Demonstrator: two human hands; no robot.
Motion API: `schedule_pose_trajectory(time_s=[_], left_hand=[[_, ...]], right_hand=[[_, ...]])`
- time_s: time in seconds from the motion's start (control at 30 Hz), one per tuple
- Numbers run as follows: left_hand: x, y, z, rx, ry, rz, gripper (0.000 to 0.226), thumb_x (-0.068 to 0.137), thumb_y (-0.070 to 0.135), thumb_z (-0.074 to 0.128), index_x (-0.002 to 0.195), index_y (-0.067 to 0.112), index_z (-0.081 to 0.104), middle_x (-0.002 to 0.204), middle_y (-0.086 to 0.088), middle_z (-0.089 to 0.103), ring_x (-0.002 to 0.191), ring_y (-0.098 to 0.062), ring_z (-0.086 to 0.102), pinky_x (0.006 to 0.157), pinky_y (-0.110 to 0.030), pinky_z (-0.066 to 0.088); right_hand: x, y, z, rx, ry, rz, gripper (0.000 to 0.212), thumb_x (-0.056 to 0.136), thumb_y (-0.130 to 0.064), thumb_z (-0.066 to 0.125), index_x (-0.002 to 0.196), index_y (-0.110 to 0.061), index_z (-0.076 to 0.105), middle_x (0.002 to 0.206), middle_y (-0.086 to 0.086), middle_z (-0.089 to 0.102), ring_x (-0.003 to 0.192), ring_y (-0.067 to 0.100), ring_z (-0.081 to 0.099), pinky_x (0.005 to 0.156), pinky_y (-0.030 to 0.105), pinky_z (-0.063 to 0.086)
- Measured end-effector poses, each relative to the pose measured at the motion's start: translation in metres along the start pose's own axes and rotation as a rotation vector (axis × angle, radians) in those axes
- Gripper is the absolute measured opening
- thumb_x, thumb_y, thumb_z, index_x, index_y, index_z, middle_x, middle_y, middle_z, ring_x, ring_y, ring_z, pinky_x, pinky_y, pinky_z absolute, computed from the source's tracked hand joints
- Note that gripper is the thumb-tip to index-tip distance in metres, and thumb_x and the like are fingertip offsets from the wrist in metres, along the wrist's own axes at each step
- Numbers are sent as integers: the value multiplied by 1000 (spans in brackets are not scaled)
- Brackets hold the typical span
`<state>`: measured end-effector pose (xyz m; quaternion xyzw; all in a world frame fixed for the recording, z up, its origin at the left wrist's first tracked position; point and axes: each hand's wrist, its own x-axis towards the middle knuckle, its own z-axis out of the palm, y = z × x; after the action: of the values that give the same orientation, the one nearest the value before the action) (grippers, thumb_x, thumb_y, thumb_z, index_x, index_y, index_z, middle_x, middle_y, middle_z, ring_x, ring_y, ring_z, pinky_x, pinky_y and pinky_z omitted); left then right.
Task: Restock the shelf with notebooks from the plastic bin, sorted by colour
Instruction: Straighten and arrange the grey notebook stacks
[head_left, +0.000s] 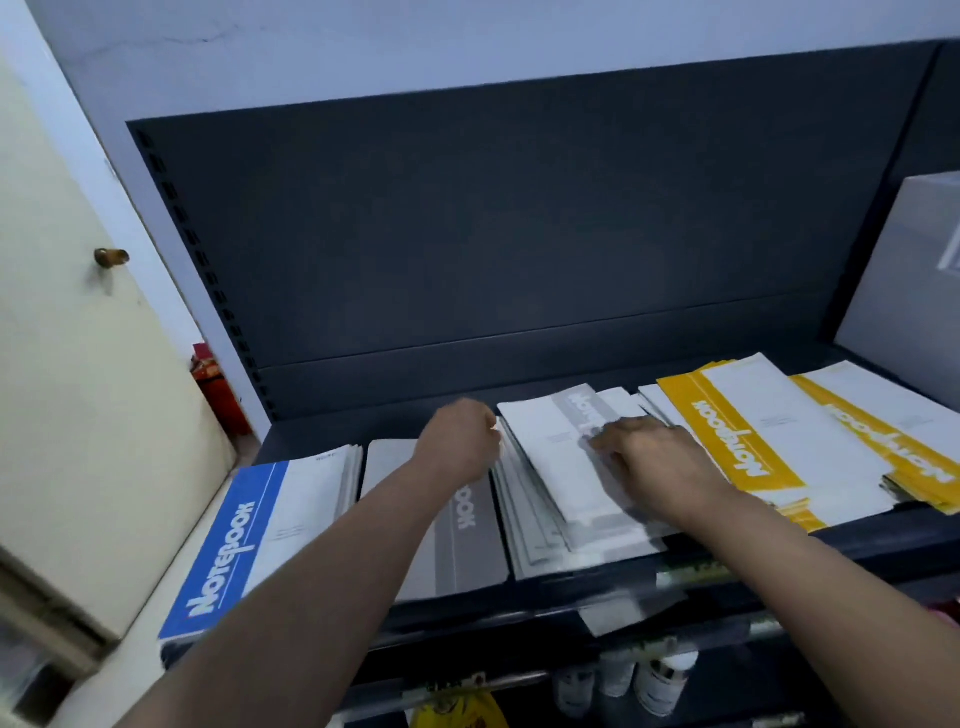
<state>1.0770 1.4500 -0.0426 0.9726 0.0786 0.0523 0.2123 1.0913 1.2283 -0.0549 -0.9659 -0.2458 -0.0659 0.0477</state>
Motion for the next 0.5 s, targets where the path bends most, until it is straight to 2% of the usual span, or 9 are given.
schedule_pose_trajectory(time_s=[0.07, 0.17, 0.27, 0.37, 0.43, 0.5], left_hand=[[3, 17, 11, -12, -34, -69, 22, 89, 10, 49, 67, 9, 49, 67, -4, 55, 59, -15, 56, 53, -24, 44], [3, 38, 23, -90, -90, -209, 20, 88, 12, 53, 69, 8, 49, 81, -12, 67, 71, -25, 66, 65, -31, 54], [3, 53, 33, -163, -75, -295, 14, 86, 14, 53, 77, 6, 60, 89, -15, 71, 77, -31, 70, 73, -37, 60], [4, 60, 39, -225, -56, -370, 10, 83, 17, 58, 77, 9, 61, 93, -10, 71, 87, -30, 70, 80, -41, 59], [4, 64, 41, -259, -42, -431, 17, 78, 22, 60, 85, 6, 64, 92, -8, 72, 86, -28, 70, 80, -42, 60], [3, 66, 43, -281, -28, -471, 24, 75, 26, 61, 89, 7, 65, 90, -6, 72, 86, -27, 69, 80, -41, 60]], right_hand=[[5, 18, 0, 23, 14, -16, 31, 95, -31, 40, 115, -30, 64, 126, -2, 62, 117, 24, 55, 90, 33, 48], [15, 36, 2, 122, -46, -31, 35, 93, -25, 44, 124, -25, 61, 131, 2, 59, 121, 25, 52, 95, 32, 45], [23, 54, 4, 104, -115, -55, 35, 92, -23, 44, 123, -20, 58, 127, 5, 60, 118, 27, 54, 93, 34, 47], [26, 60, 5, 69, -172, -117, 23, 90, -28, 46, 101, -15, 61, 114, 8, 64, 108, 29, 58, 81, 34, 47], [26, 63, 4, 48, -189, -165, 16, 90, -30, 47, 84, -15, 52, 109, 10, 65, 104, 30, 59, 72, 30, 39], [27, 64, 3, 55, -196, -190, 14, 89, -30, 48, 80, -19, 47, 107, 11, 64, 103, 30, 59, 69, 29, 33]])
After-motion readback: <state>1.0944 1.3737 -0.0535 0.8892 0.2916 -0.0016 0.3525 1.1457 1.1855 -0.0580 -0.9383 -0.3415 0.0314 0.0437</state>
